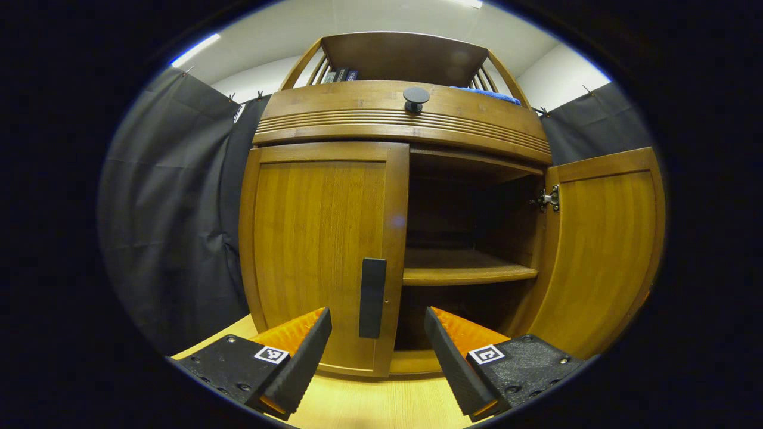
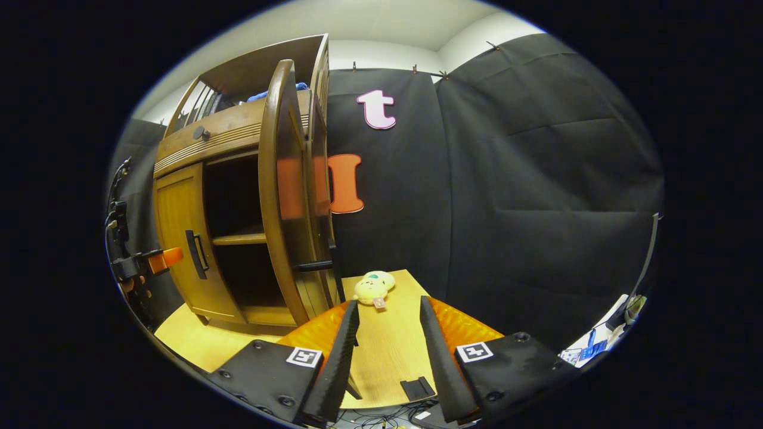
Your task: Open the right door of the double-door shoe cabinet with the right hand, and open the left door with the left hand.
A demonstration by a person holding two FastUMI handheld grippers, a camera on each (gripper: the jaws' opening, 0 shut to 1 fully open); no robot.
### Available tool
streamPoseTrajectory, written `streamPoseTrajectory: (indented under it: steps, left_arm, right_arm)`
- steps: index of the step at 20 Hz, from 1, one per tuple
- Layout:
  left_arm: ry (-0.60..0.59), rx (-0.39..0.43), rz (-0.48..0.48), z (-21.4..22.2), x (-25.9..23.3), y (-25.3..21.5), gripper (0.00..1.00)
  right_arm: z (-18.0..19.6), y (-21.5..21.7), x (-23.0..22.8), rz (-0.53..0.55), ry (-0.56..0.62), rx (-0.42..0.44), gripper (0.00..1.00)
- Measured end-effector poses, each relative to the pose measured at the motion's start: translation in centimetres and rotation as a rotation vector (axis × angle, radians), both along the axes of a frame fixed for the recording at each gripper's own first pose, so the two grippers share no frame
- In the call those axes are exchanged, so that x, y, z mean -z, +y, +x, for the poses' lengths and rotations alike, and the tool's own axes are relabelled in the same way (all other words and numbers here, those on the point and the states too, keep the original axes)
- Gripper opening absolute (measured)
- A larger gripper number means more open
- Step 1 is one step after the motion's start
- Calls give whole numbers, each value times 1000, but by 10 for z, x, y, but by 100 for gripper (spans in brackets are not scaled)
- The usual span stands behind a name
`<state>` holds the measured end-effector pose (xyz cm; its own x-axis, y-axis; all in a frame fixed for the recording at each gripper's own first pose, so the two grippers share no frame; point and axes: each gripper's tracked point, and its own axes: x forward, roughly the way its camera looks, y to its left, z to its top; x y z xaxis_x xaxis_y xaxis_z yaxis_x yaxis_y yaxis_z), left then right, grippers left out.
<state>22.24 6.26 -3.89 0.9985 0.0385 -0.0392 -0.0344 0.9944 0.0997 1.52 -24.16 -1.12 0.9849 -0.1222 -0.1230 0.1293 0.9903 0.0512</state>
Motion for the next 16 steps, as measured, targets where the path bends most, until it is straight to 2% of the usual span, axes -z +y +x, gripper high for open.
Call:
streamPoseTrajectory:
  steps: [4, 5, 6, 7, 10, 11, 12, 16]
  left_arm:
    - [0, -11, 1, 30, 11, 14, 95]
    - [10, -12, -2, 37, 16, 17, 92]
    - [19, -9, -16, 41, 19, 17, 92]
    - [23, -10, -31, 46, 22, 20, 95]
    - [30, -13, -38, 61, 31, 29, 98]
    - [29, -9, -31, 67, 32, 29, 91]
    - [30, -3, -27, 74, 33, 30, 92]
    - [60, 13, -34, 91, 46, 31, 83]
  right_arm:
    - [2, -3, 0, -10, -2, 36, 100]
    - [2, -3, 0, -8, 0, 43, 92]
    - [2, -3, 1, -6, 4, 49, 92]
    - [1, -2, 2, -6, 7, 54, 99]
    - [2, 0, 4, -9, 14, 75, 99]
    - [1, -1, 4, -10, 17, 82, 99]
    - [1, -1, 5, -10, 19, 94, 99]
    - [0, -4, 8, -11, 23, 138, 98]
